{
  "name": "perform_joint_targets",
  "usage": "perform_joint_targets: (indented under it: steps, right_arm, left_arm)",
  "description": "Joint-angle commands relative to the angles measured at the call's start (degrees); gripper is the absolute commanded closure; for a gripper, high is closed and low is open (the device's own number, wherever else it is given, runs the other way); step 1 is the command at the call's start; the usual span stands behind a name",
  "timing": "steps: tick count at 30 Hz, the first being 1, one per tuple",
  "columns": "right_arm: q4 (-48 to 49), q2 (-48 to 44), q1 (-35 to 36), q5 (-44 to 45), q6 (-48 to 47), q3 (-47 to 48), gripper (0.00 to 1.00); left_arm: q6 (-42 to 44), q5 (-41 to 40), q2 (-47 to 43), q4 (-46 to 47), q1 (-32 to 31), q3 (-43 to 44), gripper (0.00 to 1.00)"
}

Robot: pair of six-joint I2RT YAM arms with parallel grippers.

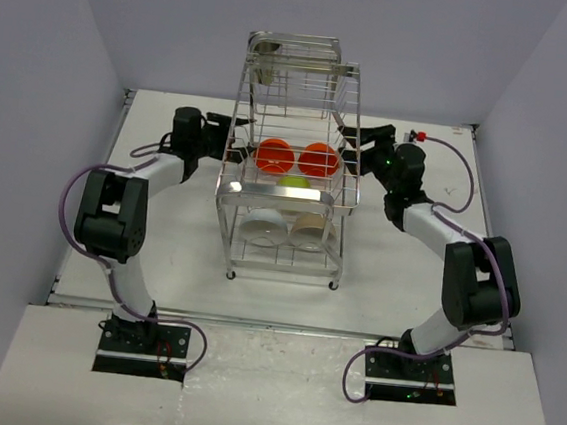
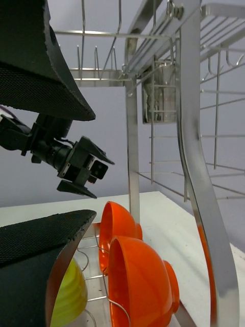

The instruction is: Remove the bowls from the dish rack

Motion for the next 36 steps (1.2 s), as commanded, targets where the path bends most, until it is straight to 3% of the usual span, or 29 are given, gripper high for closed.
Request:
perform_joint_targets:
  steps: [1,36]
  right_arm:
    - [-4.3,-3.8,0.2,3.2,-1.8,2.6,0.29]
    - [-0.2,-10.2,-0.2,6.4,1.7,-8.8,0.31]
  left_arm:
    - [-3.0,-2.0,0.9,-3.5,-0.3,2.3,0.30]
    - [-6.7,-12.1,6.7,-4.9,-6.2,6.2,0.40]
